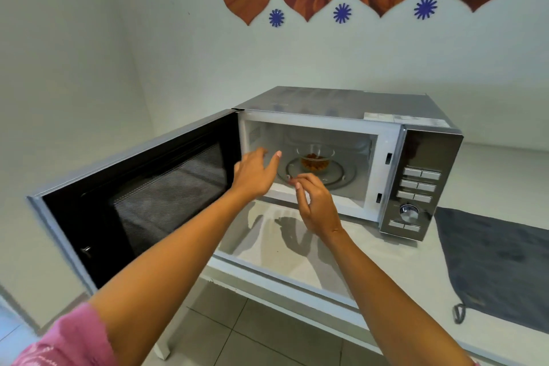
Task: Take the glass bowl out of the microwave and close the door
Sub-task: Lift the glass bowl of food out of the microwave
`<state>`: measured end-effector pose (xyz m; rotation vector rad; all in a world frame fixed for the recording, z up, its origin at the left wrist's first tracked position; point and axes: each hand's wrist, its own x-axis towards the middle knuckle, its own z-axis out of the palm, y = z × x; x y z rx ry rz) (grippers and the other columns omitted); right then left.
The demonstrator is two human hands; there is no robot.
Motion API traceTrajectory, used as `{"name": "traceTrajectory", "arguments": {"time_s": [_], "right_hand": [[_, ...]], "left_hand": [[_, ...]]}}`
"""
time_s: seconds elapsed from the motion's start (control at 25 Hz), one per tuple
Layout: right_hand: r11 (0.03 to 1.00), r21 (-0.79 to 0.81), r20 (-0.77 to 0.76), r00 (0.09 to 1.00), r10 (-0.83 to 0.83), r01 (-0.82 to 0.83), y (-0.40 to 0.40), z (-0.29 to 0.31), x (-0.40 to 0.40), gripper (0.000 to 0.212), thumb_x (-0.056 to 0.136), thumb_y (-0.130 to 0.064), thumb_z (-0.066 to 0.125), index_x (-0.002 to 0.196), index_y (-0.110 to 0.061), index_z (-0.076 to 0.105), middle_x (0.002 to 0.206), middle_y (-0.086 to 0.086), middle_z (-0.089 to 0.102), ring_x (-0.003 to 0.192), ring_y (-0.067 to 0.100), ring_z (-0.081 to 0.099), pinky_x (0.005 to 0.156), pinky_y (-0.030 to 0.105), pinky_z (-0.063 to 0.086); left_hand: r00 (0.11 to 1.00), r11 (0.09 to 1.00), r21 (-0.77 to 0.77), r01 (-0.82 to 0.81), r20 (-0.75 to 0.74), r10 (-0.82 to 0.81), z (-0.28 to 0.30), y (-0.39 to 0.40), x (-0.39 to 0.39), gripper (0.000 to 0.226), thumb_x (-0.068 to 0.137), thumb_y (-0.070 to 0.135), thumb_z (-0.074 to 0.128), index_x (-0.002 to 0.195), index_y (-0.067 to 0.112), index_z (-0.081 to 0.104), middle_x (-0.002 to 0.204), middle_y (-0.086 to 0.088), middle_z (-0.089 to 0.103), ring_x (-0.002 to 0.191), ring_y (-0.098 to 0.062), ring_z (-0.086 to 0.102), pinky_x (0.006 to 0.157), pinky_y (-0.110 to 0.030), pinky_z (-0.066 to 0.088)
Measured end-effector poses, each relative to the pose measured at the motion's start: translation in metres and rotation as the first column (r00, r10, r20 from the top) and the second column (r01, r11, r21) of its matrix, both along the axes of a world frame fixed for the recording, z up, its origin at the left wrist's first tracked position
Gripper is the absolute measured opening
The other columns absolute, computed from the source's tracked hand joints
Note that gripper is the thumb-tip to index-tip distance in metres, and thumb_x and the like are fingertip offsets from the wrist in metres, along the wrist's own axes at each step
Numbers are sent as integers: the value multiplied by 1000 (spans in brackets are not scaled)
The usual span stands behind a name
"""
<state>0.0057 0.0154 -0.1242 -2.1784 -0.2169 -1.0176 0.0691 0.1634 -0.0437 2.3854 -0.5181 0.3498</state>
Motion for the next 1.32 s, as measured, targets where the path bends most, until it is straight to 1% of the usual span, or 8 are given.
{"name": "traceTrajectory", "arguments": {"time_s": [0.12,0.28,0.4,0.6,0.8,0.92,1.08,1.32], "right_hand": [[953,296,-37,997,-64,72,-18,-1,7,32,105,-16,42,110,-4,71,113,6,65,104,13,60,88,7,43],[762,609,-150,975,-164,222,-38,4,24,32,107,-16,38,113,-4,68,102,0,63,92,9,58,77,1,44],[601,723,-272,940,-208,342,-58,10,43,26,107,-20,41,104,-10,65,95,8,66,77,10,57,66,10,46],[435,814,-332,923,-194,385,-86,22,84,27,104,-25,46,117,-13,66,126,12,65,114,29,59,105,41,46],[355,824,-429,896,-118,442,-99,25,125,30,105,-33,38,102,-13,61,104,12,62,97,26,54,84,30,38],[316,858,-417,908,-34,405,-103,15,144,53,106,-48,28,123,-11,62,121,7,62,111,26,55,94,32,38],[171,956,-254,964,76,239,-99,7,160,71,101,-62,18,152,-17,37,156,7,41,144,26,39,122,43,25],[67,981,-185,981,54,181,-94,6,169,77,96,-71,16,143,-22,51,145,11,54,134,30,49,117,47,35]], "left_hand": [[958,977,-212,-33,-285,-29,-15,-23,3,64,92,69,28,128,22,53,132,-2,57,125,-26,50,103,-43,39],[887,904,-420,-71,-442,-136,-21,-56,24,56,97,64,25,126,23,50,110,5,49,104,-17,48,86,-33,35],[834,857,-499,-130,-522,-178,-18,-79,49,65,99,60,24,142,16,42,142,-5,50,130,-28,46,106,-40,37],[720,765,-590,-259,-645,-254,-19,-110,88,74,95,67,24,151,21,33,156,-7,37,141,-35,35,116,-55,26],[666,602,-730,-324,-628,-402,-29,-127,123,80,93,70,23,154,18,26,159,-7,31,145,-29,30,120,-48,18],[646,507,-792,-340,-588,-486,-37,-136,137,82,94,70,19,154,15,28,159,-7,31,147,-27,27,120,-43,16],[655,410,-831,-377,-552,-516,-48,-144,144,88,90,74,19,150,13,36,154,-8,40,143,-26,34,120,-43,19],[615,361,-859,-363,-512,-600,-54,-152,149,94,85,81,12,150,18,38,151,-11,44,138,-29,41,119,-47,25]]}}
